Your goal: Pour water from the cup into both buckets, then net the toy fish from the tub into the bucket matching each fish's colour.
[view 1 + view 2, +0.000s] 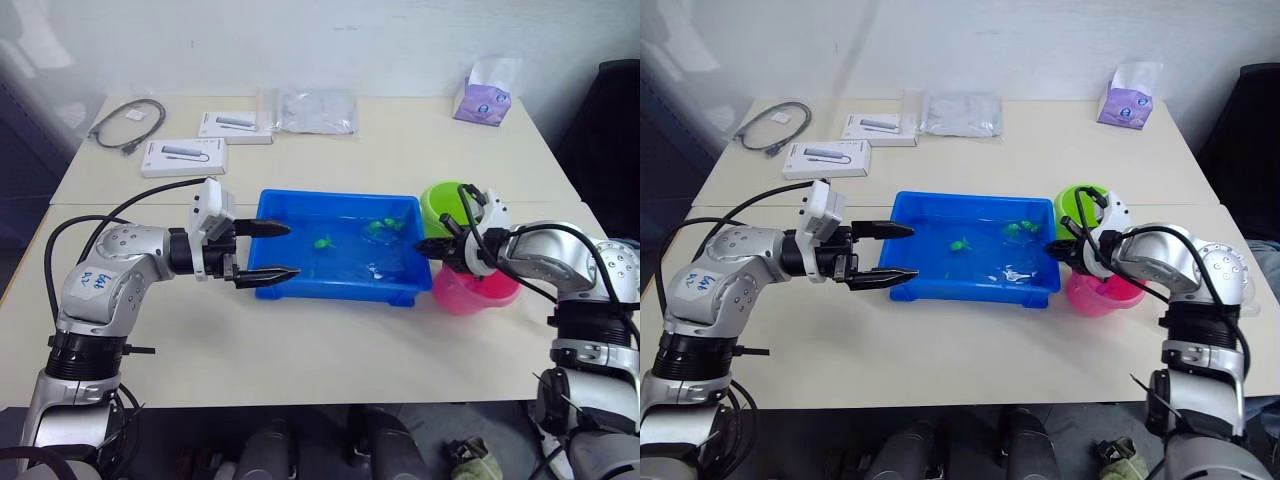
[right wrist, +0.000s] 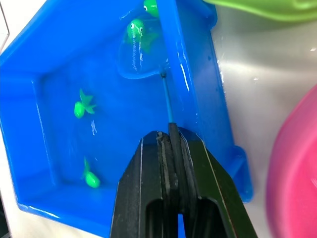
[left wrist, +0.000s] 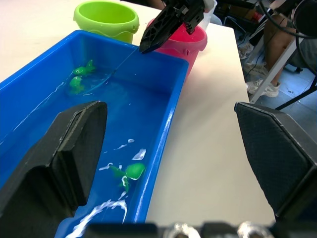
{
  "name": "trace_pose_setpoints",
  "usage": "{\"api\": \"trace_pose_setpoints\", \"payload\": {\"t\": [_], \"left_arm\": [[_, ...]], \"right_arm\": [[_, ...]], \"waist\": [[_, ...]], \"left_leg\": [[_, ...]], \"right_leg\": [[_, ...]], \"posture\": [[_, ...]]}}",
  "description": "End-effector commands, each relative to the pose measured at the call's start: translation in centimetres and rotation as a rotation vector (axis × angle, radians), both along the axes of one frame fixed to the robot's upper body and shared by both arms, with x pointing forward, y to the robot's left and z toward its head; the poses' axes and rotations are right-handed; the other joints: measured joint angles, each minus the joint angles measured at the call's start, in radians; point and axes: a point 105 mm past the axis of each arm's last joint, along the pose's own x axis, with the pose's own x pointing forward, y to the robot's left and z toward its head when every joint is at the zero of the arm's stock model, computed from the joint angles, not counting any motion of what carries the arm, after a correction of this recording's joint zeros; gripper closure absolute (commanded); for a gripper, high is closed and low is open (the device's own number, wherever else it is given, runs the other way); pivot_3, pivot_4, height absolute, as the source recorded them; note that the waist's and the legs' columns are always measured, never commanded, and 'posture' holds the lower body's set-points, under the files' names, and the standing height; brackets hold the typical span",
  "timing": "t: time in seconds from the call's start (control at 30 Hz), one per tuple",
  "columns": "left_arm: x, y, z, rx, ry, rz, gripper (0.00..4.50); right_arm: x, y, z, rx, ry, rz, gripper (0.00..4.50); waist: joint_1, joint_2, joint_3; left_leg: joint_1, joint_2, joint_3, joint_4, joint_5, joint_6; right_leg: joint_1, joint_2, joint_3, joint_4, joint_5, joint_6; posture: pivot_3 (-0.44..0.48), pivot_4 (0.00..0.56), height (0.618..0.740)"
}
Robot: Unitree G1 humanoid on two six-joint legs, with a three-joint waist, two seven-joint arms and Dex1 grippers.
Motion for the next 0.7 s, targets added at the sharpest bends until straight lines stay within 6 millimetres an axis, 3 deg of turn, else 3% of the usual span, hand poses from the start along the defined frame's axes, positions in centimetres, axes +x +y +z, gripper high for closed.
{"api": "trace_pose_setpoints", "payload": {"t": [0.03,0.7], "left_arm": [[-0.2,0.1,0.8,0.005,-0.042,-0.007,0.07],[0.0,-0.1,0.9,0.013,-0.050,-0.024,0.07]], "right_arm": [[-0.1,-0.8,1.2,0.013,-0.033,-0.088,4.50],[-1.8,0.4,0.8,0.062,-0.038,-0.215,4.50]], "waist": [[-0.005,0.000,0.000],[-0.012,0.001,0.000]], "left_leg": [[0.000,0.000,0.000,0.000,0.000,0.000],[0.000,0.000,0.000,-0.001,0.000,0.000]], "right_leg": [[0.000,0.000,0.000,0.000,0.000,0.000],[0.000,0.000,0.000,0.000,0.000,0.000]], "posture": [[0.000,0.150,0.740],[0.000,0.150,0.740]]}}
